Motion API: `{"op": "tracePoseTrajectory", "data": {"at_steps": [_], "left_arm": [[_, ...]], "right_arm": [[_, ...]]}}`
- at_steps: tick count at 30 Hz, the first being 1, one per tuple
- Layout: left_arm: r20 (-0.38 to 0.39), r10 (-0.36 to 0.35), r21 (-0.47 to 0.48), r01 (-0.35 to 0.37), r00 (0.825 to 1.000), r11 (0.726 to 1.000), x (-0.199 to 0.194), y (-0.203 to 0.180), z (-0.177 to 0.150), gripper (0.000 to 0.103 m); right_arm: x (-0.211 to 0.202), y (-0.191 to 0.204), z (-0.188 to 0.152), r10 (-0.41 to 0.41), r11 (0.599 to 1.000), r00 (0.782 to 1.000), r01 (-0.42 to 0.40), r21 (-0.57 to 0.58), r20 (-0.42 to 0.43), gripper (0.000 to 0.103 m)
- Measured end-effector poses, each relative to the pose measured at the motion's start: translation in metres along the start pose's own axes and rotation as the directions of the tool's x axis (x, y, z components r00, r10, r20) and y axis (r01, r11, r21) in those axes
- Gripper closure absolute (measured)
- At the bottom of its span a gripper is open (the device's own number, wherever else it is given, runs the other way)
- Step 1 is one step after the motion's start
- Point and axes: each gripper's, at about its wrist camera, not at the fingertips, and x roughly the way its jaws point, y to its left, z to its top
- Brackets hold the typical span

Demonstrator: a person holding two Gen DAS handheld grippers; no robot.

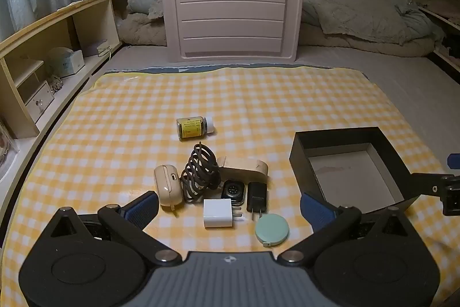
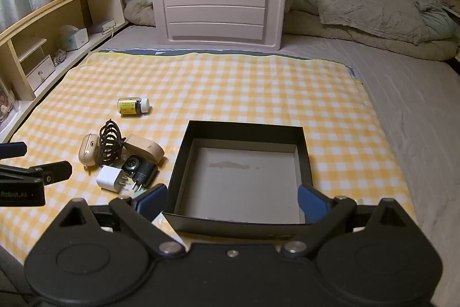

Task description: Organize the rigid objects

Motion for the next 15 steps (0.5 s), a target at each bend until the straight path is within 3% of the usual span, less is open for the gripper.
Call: {"op": "tracePoseTrajectory", "data": {"at_steps": [15], "left_arm": [[-0.009, -0.009, -0.007, 0.009, 1.0, 1.0, 0.0005, -0.0013, -0.0044, 0.0]], "right_arm": [[-0.0006, 0.0001, -0.0006, 0.004, 1.0, 1.0, -0.004, 0.0, -0.003, 0.005]]}}
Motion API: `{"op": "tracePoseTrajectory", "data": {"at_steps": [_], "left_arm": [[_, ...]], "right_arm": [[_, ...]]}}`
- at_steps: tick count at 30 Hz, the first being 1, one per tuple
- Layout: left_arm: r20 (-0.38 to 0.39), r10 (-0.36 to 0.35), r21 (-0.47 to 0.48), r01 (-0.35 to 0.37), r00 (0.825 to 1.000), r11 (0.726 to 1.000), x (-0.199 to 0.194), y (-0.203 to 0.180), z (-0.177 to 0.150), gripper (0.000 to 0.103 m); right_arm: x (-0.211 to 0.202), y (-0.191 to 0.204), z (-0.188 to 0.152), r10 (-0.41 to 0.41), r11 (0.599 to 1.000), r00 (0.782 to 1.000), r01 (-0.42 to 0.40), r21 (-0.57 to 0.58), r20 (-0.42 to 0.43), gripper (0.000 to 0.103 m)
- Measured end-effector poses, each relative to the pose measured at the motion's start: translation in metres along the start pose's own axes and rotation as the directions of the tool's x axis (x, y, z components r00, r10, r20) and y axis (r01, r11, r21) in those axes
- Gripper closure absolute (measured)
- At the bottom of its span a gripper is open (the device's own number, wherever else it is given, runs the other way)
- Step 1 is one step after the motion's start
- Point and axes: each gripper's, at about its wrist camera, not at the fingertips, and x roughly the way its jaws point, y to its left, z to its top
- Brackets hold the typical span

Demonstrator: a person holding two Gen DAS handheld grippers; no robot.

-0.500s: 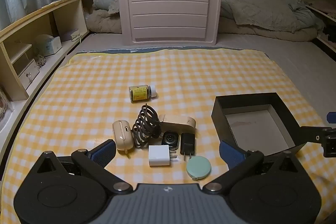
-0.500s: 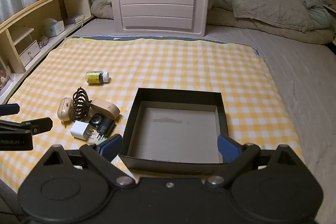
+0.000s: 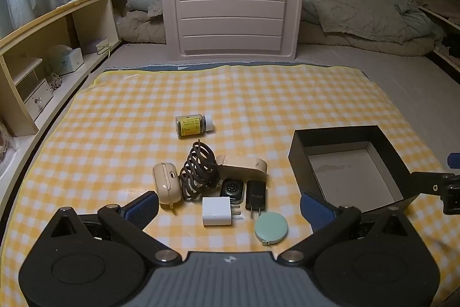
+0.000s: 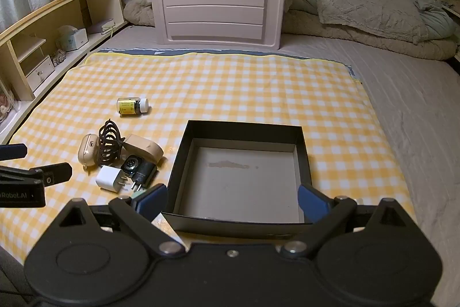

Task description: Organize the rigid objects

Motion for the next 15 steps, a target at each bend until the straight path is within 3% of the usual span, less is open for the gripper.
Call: {"op": "tracePoseTrajectory", "data": {"at_steps": [15], "left_arm": [[-0.004, -0.003, -0.003, 0.003, 1.0, 1.0, 0.0022, 0.0024, -0.0002, 0.0]], "right_arm": [[-0.0003, 0.0008, -0.0002, 0.0, 1.0, 1.0, 0.0, -0.001, -0.001, 0.005]]}}
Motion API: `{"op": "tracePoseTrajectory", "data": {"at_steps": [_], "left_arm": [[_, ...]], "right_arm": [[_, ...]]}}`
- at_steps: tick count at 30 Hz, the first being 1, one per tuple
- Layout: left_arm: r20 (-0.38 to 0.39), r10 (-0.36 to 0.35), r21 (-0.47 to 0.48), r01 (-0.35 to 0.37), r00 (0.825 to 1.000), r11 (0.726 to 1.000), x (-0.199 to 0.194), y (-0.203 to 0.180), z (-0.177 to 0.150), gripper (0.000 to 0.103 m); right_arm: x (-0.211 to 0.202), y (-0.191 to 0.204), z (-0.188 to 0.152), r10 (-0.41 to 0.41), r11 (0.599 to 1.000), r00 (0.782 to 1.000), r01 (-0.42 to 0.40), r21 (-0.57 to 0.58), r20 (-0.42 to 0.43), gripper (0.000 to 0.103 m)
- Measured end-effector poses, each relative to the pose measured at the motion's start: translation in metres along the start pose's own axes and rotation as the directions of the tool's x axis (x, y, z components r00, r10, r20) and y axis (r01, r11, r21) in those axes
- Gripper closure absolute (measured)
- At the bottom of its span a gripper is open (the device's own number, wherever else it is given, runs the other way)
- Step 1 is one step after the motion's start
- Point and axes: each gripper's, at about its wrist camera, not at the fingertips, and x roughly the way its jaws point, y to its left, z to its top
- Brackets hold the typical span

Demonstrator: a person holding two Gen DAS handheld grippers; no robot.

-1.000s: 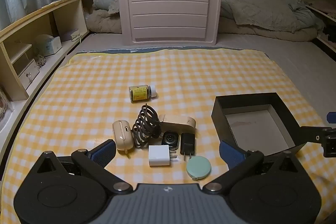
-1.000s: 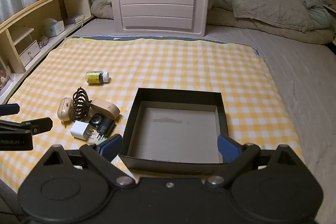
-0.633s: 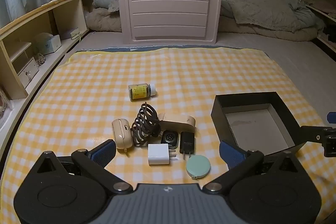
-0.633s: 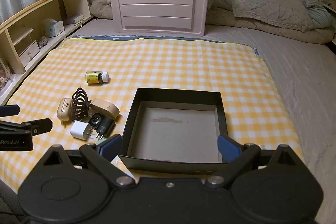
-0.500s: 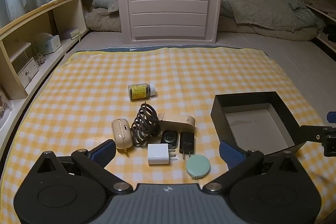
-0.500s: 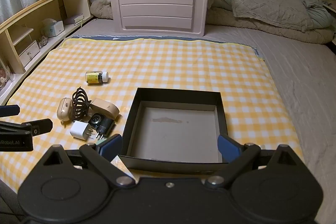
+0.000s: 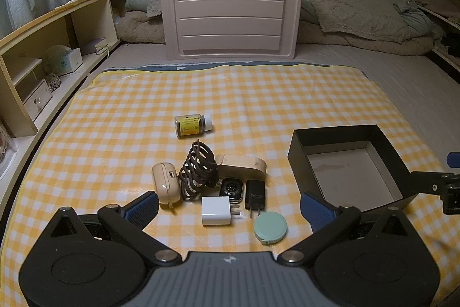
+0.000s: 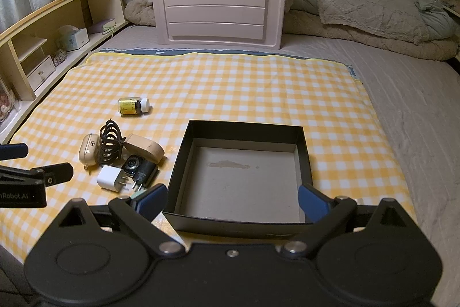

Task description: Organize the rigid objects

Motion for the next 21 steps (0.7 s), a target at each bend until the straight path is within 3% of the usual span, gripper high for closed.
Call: {"op": "tracePoseTrajectory", "data": {"at_steps": [21], "left_arm": [[-0.003, -0.002, 0.002, 0.002, 1.0, 1.0, 0.001, -0.002, 0.0014, 0.0]], "right_arm": [[0.0, 0.0008, 0.0, 0.0, 1.0, 1.0, 0.0, 0.0, 0.0, 0.004]]}}
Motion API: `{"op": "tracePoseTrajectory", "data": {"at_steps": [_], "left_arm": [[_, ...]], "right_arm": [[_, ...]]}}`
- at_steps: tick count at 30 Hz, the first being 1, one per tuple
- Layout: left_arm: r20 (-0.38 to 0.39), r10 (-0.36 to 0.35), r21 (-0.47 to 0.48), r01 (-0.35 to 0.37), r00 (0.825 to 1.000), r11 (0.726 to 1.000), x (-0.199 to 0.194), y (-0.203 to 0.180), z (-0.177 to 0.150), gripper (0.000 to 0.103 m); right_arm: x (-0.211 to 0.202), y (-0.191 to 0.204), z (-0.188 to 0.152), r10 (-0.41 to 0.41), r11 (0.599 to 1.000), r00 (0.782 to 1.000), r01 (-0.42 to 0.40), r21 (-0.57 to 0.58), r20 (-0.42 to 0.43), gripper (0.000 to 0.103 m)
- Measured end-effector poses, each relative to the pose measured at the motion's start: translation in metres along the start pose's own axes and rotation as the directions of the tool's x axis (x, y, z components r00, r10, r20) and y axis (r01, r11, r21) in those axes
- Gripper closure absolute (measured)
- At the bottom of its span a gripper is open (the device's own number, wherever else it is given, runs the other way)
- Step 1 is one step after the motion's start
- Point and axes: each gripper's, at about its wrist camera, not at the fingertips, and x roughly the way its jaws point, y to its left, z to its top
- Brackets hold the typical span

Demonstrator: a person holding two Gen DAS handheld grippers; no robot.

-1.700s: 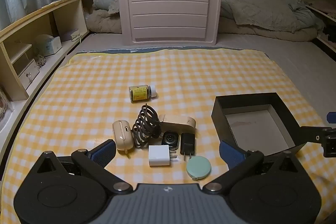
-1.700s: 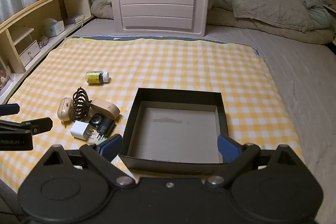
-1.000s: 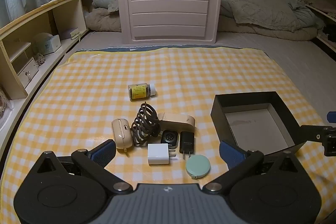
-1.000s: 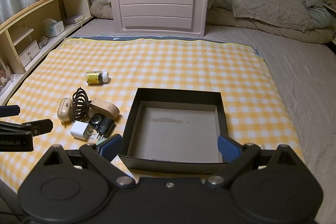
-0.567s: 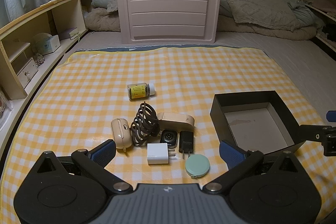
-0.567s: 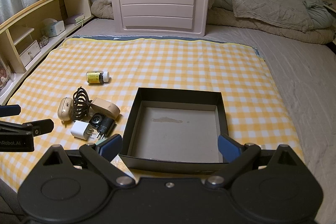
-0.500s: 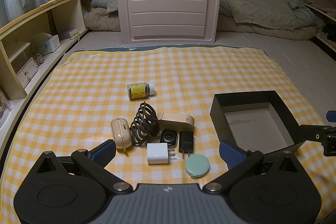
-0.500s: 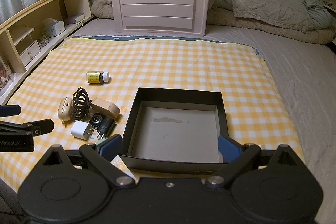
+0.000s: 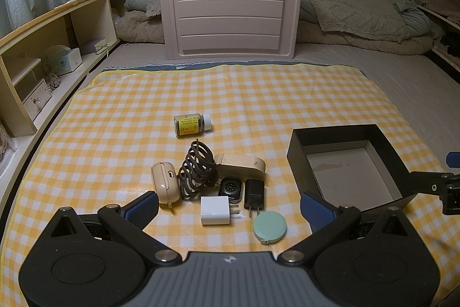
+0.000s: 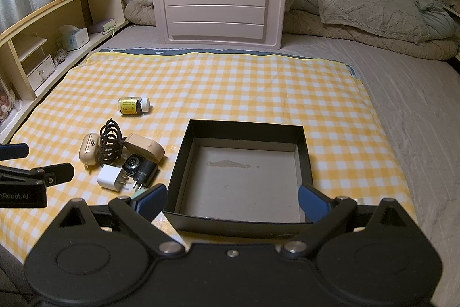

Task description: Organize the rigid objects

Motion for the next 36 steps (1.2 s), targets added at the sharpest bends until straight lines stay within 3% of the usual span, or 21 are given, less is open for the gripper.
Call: {"op": "tracePoseTrajectory", "data": {"at_steps": [36], "left_arm": [[0.0, -0.004, 0.003, 0.004, 1.0, 1.0, 0.0018, -0.006, 0.0007, 0.0]], "right_arm": [[0.0, -0.0006, -0.0004, 0.002, 1.0, 1.0, -0.002, 0.002, -0.001, 0.004]]}}
